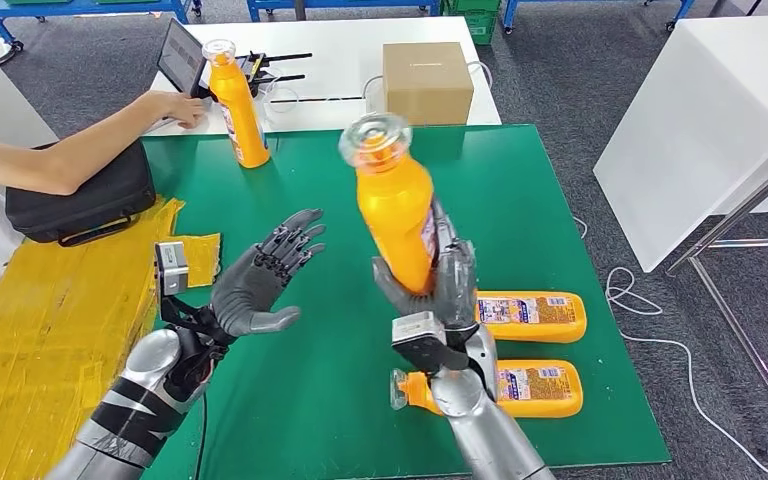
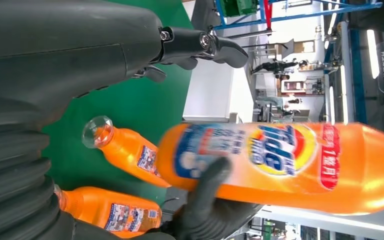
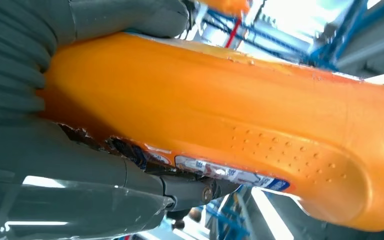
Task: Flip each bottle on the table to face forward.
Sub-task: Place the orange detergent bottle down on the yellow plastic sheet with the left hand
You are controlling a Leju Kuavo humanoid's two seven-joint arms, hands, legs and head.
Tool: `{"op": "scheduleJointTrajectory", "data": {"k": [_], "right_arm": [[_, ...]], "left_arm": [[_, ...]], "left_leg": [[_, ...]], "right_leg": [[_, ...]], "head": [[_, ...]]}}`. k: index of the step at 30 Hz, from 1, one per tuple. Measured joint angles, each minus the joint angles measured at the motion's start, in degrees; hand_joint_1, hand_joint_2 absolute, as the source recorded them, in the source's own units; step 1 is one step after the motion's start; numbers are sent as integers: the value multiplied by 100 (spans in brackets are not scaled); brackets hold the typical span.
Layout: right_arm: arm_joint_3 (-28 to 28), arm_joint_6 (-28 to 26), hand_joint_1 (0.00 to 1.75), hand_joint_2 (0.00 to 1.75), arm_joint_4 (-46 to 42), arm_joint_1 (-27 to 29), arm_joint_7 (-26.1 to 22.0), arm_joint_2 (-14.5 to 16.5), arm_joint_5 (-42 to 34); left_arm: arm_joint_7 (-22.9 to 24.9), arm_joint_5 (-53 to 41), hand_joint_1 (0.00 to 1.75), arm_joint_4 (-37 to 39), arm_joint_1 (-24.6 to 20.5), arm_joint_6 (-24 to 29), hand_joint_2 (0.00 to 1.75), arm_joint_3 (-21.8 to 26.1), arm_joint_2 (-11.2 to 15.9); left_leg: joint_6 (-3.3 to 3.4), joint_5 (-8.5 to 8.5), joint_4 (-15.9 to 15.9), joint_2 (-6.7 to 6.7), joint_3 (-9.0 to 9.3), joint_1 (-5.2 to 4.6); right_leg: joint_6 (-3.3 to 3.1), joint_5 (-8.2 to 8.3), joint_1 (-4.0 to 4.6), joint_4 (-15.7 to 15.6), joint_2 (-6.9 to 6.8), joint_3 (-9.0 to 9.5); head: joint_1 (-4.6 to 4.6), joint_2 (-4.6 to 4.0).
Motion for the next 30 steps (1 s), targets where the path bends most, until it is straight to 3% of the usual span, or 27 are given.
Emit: {"op": "scheduleJointTrajectory", "data": {"k": [12, 30], "right_arm": [[900, -48, 175, 175, 642, -60, 139, 203, 796], [1481, -239, 175, 175, 1510, -356, 516, 319, 1378]], "left_arm": [[0, 8, 0, 0, -75, 214, 175, -61, -113], [-99, 257, 0, 0, 21, 203, 175, -44, -133]], "left_leg": [[0, 0, -1, 0, -2, 3], [0, 0, -1, 1, -1, 3]], "right_leg": [[0, 0, 1, 1, 0, -1], [0, 0, 1, 1, 0, -1]], "head": [[1, 0], [1, 0]]}}
